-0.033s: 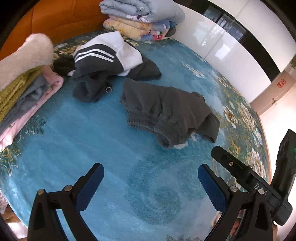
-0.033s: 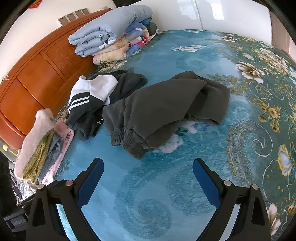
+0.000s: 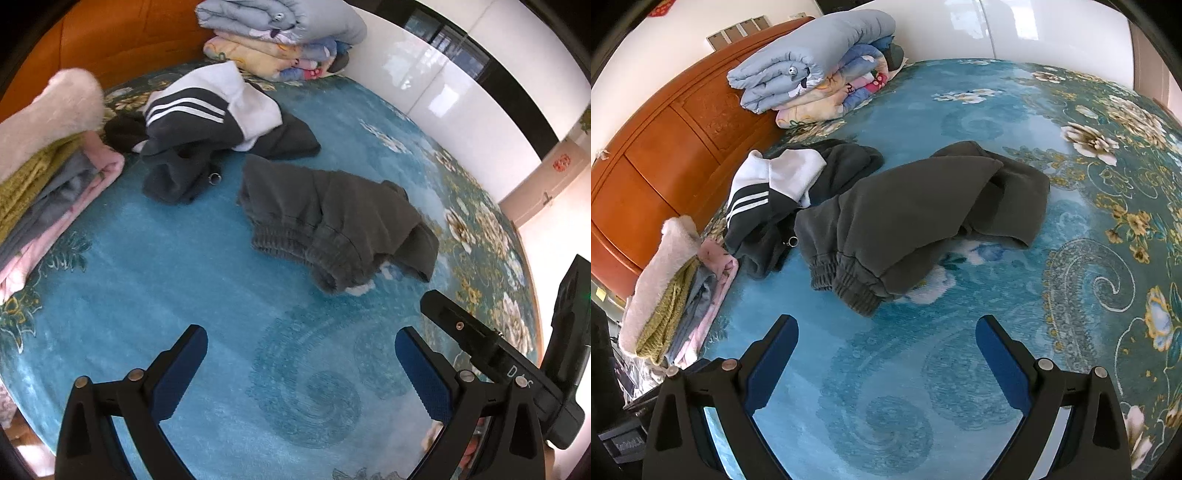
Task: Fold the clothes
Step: 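Move both tools toward the dark grey sweatpants on the bed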
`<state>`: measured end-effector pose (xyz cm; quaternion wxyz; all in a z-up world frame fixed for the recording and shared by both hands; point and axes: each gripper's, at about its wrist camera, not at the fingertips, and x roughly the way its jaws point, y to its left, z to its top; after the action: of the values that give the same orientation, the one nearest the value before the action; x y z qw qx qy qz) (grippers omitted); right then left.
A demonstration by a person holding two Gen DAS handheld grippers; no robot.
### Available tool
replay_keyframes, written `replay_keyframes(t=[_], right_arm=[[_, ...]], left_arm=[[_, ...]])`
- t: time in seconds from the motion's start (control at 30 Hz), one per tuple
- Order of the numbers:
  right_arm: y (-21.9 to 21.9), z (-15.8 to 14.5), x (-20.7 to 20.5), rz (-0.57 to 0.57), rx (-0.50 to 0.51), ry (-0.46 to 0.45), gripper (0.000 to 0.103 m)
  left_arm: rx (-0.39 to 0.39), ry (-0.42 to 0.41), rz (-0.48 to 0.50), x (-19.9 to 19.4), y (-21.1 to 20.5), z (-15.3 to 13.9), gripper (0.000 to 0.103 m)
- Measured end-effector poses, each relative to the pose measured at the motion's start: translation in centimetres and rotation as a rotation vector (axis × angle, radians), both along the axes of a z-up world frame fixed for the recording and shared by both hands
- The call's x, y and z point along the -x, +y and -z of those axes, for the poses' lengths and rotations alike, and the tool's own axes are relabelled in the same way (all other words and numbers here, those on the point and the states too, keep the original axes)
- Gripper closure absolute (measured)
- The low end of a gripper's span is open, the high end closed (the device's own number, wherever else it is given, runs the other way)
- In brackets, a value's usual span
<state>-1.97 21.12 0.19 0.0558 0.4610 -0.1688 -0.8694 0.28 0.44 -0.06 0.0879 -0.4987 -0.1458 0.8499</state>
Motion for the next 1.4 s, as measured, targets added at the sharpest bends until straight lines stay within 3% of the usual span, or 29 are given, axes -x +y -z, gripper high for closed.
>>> replay_keyframes(t=[0.2, 0.3, 1.4], right_arm=[[0.1, 0.7, -0.2, 0.001, -0.039, -0.001, 0.006], [0.2, 1.1, -0.3, 0.001, -0.059, -0.001, 0.006], [0.5, 4.9, 0.6, -0.017, -0.139, -0.116, 0.006]], left_arm=[[0.067, 0.060, -0.004, -1.2, 1.8, 0.3, 0.000], [0.043, 0.009, 0.037, 0.2, 1.4, 0.2, 0.000], [0.118, -0.033, 0.061, 0.5, 2.9, 3.6, 0.000]])
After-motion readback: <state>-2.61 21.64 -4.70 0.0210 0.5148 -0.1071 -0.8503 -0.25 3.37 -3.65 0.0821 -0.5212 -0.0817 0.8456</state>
